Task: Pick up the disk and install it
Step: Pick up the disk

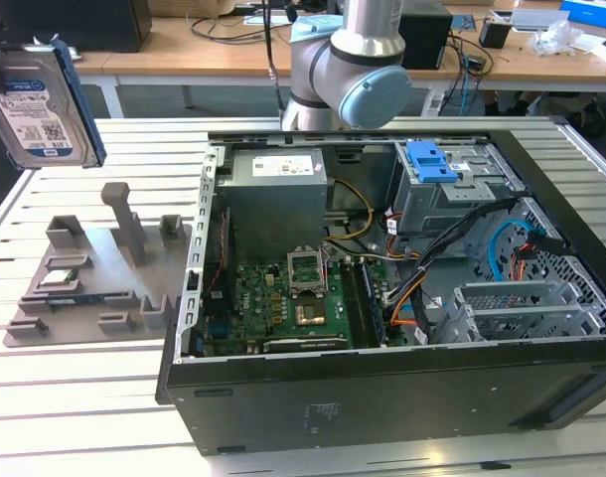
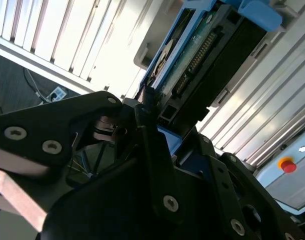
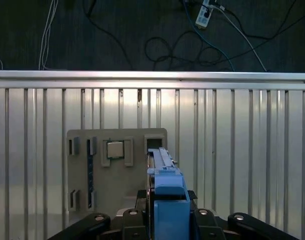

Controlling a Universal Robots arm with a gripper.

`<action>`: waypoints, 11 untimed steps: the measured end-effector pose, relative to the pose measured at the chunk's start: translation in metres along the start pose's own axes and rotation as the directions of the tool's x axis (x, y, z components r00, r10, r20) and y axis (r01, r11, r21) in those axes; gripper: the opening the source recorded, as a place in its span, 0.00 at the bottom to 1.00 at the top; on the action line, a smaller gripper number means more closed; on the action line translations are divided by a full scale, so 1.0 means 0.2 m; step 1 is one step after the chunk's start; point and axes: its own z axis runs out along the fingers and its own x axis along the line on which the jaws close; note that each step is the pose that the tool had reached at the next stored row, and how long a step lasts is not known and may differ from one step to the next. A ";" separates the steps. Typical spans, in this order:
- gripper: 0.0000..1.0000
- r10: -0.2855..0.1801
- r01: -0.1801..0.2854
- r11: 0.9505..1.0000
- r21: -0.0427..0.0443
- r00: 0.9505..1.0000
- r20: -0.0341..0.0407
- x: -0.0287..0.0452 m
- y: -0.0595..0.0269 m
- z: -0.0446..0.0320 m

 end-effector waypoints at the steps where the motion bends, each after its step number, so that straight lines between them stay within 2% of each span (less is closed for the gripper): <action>1: 0.37 0.000 0.000 1.000 0.000 1.000 0.000 0.000 0.000 -0.012; 6: 0.37 0.000 0.000 1.000 0.000 1.000 0.000 -0.002 0.001 -0.084; 9: 0.37 0.000 0.000 1.000 0.000 1.000 0.000 -0.003 0.002 -0.165; 11: 0.37 0.000 0.000 1.000 0.000 1.000 0.000 -0.004 0.003 -0.236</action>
